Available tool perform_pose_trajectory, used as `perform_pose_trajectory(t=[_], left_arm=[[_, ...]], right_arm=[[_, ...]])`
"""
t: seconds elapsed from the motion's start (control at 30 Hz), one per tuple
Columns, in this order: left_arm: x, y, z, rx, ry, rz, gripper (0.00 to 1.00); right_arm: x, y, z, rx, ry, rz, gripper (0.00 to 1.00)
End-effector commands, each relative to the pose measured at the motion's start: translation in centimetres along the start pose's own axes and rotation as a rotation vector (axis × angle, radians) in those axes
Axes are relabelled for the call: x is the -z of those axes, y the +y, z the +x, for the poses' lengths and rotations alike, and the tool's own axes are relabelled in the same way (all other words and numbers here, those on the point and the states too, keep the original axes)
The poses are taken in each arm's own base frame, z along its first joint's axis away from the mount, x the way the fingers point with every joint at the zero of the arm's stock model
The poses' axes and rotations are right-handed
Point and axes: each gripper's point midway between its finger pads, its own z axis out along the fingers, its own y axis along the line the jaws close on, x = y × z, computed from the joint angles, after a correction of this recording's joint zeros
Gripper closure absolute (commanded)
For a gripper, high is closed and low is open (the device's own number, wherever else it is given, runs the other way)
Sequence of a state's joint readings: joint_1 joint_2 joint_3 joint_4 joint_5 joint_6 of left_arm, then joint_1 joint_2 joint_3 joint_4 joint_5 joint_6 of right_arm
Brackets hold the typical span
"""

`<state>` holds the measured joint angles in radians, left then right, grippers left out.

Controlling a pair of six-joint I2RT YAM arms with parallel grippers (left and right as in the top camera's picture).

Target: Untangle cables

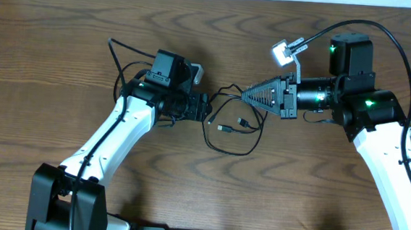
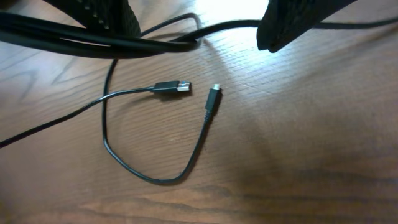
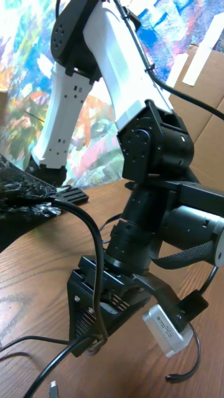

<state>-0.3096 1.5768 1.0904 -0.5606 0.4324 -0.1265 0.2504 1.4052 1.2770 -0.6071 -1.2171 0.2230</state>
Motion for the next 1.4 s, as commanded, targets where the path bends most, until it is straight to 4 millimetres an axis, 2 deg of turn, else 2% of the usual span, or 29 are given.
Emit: perform_pose_trajectory(t=[0.0,0.03,0.13,0.4,0.47,0.5,0.53,0.63,0.67,0.7,0.73,0.77,0.8,0.83,0.9,0.93,1.0,1.07,1.2,1.37], left_arm=[[-0.3,0.6,0.4,-0.111,0.012,-0.026,0.34],[-0.3,0.6,0.4,-0.111,0.012,-0.026,0.34],[-0.4,0.3,0.6,-0.116,0.019,-0.02,0.55],[-1.9,-1.1,3.1,-0.16,0.079,-0.006,0.6],[-1.9,-1.1,3.1,-0.16,0.082,-0.005,0.75],[-1.9,-1.1,3.1,-0.161,0.08,-0.005,0.88],[-1.9,-1.2,3.1,-0.161,0.079,-0.005,0.92],[-1.2,-1.8,2.6,-0.151,0.06,0.014,0.92],[-0.3,-3.0,2.1,-0.161,0.037,0.06,0.92],[0.2,-3.6,1.8,-0.166,0.025,0.08,0.92],[1.7,-5.2,1.1,-0.188,-0.016,0.141,0.92],[2.4,-5.9,0.9,-0.199,-0.033,0.168,0.92],[3.3,-6.8,0.7,-0.214,-0.057,0.202,0.92],[4.5,-7.8,0.5,-0.229,-0.083,0.241,0.92],[5.9,-8.9,0.4,-0.219,-0.115,0.282,0.92],[7.1,-10.0,0.1,-0.203,-0.141,0.327,0.92],[8.0,-11.1,-0.1,-0.196,-0.16,0.38,0.93],[8.6,-11.7,-0.8,-0.145,-0.179,0.416,0.92],[8.6,-12.0,-1.9,-0.043,-0.193,0.439,0.92],[9.1,-12.6,-3.3,0.002,-0.239,0.471,0.92]], right_arm=[[0.2,1.0,-0.3,0.031,-0.002,-0.032,0.99],[0.2,1.0,-0.3,0.029,-0.003,-0.032,0.99],[0.2,1.1,-0.5,0.031,-0.007,-0.033,0.99],[0.3,1.4,-1.7,0.045,-0.037,-0.041,0.99],[0.3,1.5,-1.9,0.053,-0.045,-0.043,0.99],[0.4,1.3,-2.2,0.063,-0.056,-0.031,0.99],[0.5,1.1,-2.4,0.062,-0.062,-0.019,0.99],[1.6,-2.1,-3.4,0.027,-0.129,0.146,0.99],[2.8,-4.6,-3.8,-0.015,-0.17,0.278,0.99],[3.6,-6.1,-3.9,-0.04,-0.191,0.358,0.99],[6.1,-10.0,-3.4,-0.118,-0.231,0.583,0.99],[7.2,-11.3,-3.1,-0.148,-0.242,0.673,0.99],[9.6,-13.8,-2.0,-0.224,-0.261,0.854,0.98],[11.6,-15.3,-0.8,-0.286,-0.268,0.993,0.92],[12.8,-16.2,0.6,-0.316,-0.237,1.084,0.73],[12.3,-15.9,1.2,-0.305,-0.194,1.065,0.62],[10.7,-15.1,1.7,-0.252,-0.124,0.981,0.52],[8.2,-13.4,2.2,-0.185,-0.05,0.835,0.45],[4.4,-10.3,3.5,-0.081,0.067,0.632,0.39],[1.3,-8.3,5.7,-0.009,0.184,0.551,0.37]])
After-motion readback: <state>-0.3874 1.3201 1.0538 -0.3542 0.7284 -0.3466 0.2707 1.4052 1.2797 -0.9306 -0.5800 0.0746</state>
